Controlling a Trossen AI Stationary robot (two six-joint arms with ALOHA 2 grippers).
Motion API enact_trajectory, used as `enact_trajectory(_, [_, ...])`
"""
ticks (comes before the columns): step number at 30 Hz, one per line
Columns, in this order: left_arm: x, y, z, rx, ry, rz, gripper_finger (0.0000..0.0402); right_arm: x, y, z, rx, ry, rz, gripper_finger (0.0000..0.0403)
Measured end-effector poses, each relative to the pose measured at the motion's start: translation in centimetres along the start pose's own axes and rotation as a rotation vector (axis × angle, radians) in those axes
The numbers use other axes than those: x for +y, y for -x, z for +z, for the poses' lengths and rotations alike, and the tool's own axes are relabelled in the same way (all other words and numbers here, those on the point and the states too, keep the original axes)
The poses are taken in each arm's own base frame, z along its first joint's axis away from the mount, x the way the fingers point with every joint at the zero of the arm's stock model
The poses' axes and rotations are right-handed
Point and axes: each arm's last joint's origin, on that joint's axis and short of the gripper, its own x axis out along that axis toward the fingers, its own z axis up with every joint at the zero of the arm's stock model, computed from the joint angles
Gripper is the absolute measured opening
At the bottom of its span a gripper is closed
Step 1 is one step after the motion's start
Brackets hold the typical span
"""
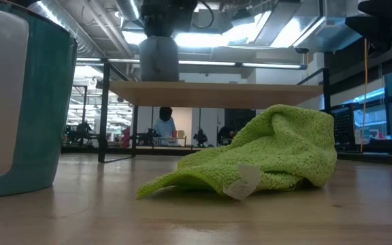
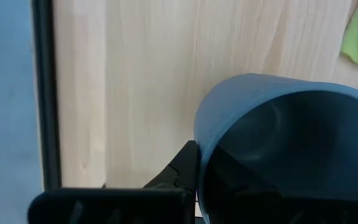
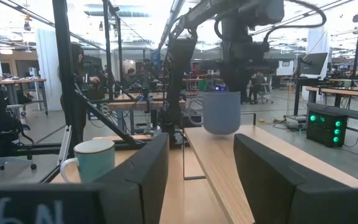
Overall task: Stack small to large cups/mugs on shelf
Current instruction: Put the blue mug on the shelf
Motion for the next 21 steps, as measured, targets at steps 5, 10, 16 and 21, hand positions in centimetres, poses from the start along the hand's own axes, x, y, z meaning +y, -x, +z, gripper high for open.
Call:
enact_trajectory(5, [-0.19,-0.91,-0.12,0.036,-0.009,-0.013,0.0009,0.00,0.00,0.00,0.000,0.000,0.000,0.0181])
enact_trajectory(10, [-0.29,-0.84,-0.15,0.034,-0.018,-0.013,0.0009,0.00,0.00,0.00,0.000,0.000,0.000,0.0181])
enact_trajectory(16, [-0.31,-0.44,-0.37,0.030,-0.022,0.008,0.0012,0.00,0.00,0.00,0.000,0.000,0.000,0.0181])
enact_trajectory(21, [-0.33,-0.04,-0.57,0.026,-0.032,0.028,0.0033,0.00,0.00,0.00,0.000,0.000,0.000,0.0181])
